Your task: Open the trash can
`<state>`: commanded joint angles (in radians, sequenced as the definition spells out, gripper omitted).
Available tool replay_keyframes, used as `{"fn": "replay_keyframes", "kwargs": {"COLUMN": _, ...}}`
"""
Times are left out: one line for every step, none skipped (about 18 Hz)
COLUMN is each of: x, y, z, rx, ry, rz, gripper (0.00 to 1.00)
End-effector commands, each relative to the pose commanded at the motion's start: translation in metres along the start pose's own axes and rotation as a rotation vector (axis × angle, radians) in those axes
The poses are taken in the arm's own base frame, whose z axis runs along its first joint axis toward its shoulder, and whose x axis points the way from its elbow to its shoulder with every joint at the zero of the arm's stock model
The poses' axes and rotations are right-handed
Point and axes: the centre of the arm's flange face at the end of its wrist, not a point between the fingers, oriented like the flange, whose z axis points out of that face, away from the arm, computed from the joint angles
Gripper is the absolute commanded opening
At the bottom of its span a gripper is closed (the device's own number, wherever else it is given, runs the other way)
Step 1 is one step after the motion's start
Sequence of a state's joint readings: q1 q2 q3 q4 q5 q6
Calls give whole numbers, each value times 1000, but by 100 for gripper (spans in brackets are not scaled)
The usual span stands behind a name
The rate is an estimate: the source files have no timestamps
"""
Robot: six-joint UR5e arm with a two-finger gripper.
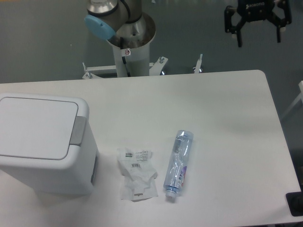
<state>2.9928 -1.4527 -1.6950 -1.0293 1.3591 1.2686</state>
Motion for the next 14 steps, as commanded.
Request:
{"fn": "replay_keyframes", "kwargs": {"x": 0, "y": 0, "z": 0, "rx": -1, "ry": -2, "rz": 0, "gripper": 100}}
{"fn": "replay_keyframes", "kwargs": {"x": 1, "y": 0, "z": 0, "rx": -2, "ry": -2, "rz": 2, "gripper": 100}}
{"fn": "replay_keyframes", "kwargs": {"x": 3, "y": -1, "z": 3, "rx": -2, "ry": 5, "rz": 3, "gripper": 100}}
{"fn": "replay_keyframes", "kwargs": {"x": 2, "y": -1, "z": 4, "rx": -2, "ry": 7, "rz": 4, "gripper": 100}}
{"fn": "replay_keyframes", "kwargs": {"x": 2, "y": -1, "z": 5, "rx": -3, "ry": 11, "rz": 1, "gripper": 100}}
{"fn": "replay_keyframes", "kwargs": {"x": -1, "y": -2, "z": 4, "rx": -2, "ry": 7, "rz": -7, "gripper": 100}}
{"fn": "replay_keyframes", "kwargs": {"x": -1, "y": -2, "z": 4, "rx": 0, "ry": 6, "rz": -22, "gripper": 100}}
{"fn": "replay_keyframes", "kwargs": {"x": 0, "y": -3, "z": 4, "rx": 1, "ry": 5, "rz": -48, "gripper": 100}}
{"fn": "replay_keyframes", "kwargs": {"x": 0, "y": -4, "z": 3, "rx": 3, "ry": 5, "rz": -81, "gripper": 100}}
{"fn": "replay_keyframes", "kwargs": {"x": 3, "y": -8, "z": 2, "rx": 8, "ry": 6, "rz": -119, "gripper": 100}}
{"fn": "replay_keyframes", "kwargs": {"x": 8, "y": -17, "z": 2, "rx": 17, "ry": 13, "rz": -147, "gripper": 100}}
{"fn": "replay_keyframes", "kwargs": {"x": 13, "y": -25, "z": 0, "rx": 25, "ry": 16, "rz": -181, "gripper": 100}}
{"fn": "replay_keyframes", "kwargs": {"x": 16, "y": -30, "z": 0, "rx": 30, "ry": 20, "rz": -228, "gripper": 100}}
{"fn": "replay_keyframes", "kwargs": {"x": 18, "y": -34, "z": -1, "rx": 35, "ry": 24, "rz": -269, "gripper": 100}}
